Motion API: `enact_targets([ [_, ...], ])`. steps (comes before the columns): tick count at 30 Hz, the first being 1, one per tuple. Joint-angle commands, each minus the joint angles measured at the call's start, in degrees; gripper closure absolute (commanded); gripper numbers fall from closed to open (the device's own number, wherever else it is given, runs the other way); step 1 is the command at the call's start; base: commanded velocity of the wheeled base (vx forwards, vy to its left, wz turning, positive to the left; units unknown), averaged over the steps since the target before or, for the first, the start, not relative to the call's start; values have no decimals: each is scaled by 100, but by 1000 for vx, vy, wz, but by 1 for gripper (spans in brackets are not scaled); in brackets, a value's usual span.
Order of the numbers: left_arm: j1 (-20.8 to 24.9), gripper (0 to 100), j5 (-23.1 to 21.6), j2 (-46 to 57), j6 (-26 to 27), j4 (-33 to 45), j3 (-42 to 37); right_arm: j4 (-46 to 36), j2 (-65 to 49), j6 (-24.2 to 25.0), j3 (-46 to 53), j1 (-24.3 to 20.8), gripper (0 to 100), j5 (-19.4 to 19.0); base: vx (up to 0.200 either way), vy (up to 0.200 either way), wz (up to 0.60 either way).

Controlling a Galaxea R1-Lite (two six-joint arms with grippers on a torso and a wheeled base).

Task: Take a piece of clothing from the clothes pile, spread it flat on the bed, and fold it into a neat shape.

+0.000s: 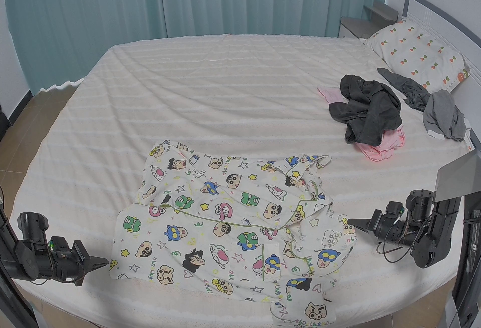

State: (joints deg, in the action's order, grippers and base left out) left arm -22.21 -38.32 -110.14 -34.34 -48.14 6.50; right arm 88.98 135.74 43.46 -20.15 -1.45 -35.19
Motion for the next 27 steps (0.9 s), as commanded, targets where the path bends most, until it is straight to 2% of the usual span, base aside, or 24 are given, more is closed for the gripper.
enact_targets([
  [1,-3,100,8,-7,-2,-2,1,67,-21,-66,-182,286,100,-5,0,0,0],
  [10,-3,100,8,-7,-2,-2,1,-91,146,-241,-472,672,100,-5,0,0,0],
  [18,-3,100,43,-16,-2,-2,1,-979,207,-760,-841,980,100,-5,0,0,0],
  [27,-3,100,43,-16,-2,-2,1,-1067,181,-857,-938,1121,100,4,0,0,0],
])
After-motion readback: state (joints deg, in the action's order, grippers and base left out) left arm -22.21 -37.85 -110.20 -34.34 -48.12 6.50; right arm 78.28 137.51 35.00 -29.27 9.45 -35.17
